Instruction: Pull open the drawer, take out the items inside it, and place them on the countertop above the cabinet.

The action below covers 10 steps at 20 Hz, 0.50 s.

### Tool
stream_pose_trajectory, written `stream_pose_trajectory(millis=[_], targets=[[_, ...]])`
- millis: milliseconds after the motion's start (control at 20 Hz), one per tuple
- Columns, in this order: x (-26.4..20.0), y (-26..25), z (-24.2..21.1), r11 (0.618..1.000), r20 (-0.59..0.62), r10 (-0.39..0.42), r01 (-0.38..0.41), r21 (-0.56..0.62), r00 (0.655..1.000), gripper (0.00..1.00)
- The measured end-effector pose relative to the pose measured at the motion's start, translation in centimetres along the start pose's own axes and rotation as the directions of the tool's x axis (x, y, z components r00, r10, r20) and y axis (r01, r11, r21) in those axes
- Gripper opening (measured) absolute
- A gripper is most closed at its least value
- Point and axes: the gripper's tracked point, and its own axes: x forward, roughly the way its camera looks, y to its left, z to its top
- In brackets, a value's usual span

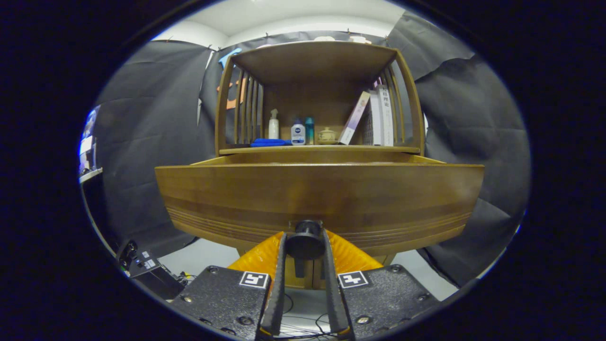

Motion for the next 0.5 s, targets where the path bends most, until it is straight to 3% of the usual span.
stream_pose_trajectory(millis=[350, 500], targets=[[-0.31, 0.49, -0.27, 1.0, -0.012, 0.02, -0.02, -0.013, 1.0, 0.4], [-0.8, 0.34, -0.26, 0.999, -0.045, 0.033, -0.034, -0.018, 0.998, 0.45]])
